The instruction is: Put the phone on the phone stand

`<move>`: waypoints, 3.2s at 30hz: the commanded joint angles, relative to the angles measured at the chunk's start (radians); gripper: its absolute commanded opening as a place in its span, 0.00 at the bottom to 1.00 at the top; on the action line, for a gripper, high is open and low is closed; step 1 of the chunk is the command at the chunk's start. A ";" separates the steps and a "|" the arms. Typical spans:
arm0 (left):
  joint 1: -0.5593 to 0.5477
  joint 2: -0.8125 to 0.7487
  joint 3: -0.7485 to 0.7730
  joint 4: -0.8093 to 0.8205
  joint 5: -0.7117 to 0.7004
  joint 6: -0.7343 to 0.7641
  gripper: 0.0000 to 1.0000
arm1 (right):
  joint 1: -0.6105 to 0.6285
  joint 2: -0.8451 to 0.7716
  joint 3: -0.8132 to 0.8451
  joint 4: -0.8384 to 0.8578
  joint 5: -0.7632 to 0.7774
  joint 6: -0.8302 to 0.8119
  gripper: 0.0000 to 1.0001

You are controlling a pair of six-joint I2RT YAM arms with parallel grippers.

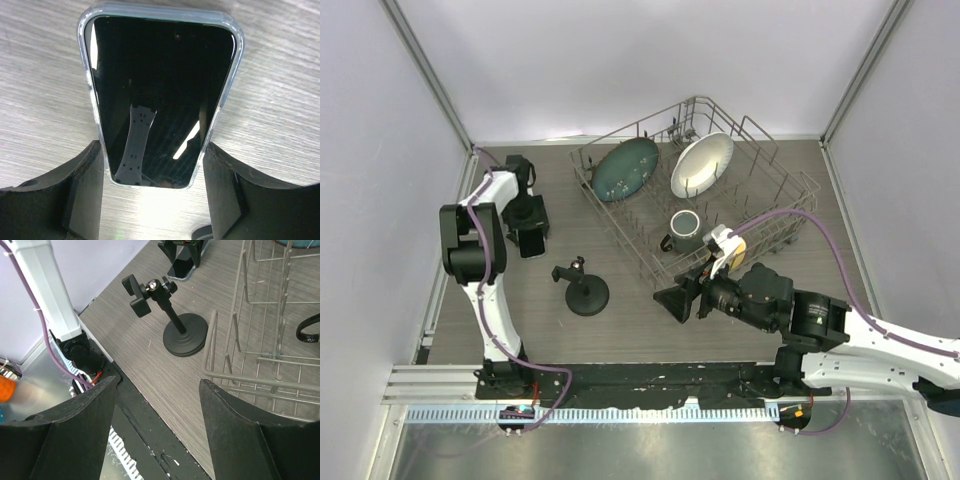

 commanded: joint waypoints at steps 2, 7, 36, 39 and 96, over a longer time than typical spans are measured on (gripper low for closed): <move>0.012 -0.135 -0.040 0.030 -0.050 -0.046 0.00 | 0.001 0.008 0.038 0.036 0.003 -0.006 0.72; 0.012 -0.215 -0.068 0.042 -0.061 -0.086 0.00 | 0.001 0.026 0.034 0.035 0.007 -0.005 0.72; -0.156 -1.084 -0.373 0.451 0.249 -0.088 0.00 | -0.107 0.361 0.342 0.036 -0.003 -0.005 0.73; -0.201 -1.138 -0.413 0.488 0.279 -0.054 0.00 | -0.170 0.414 0.446 0.007 -0.009 0.002 0.73; -0.380 -1.336 -0.592 0.568 0.451 0.049 0.95 | -0.223 0.873 0.767 0.270 -0.017 -0.055 0.01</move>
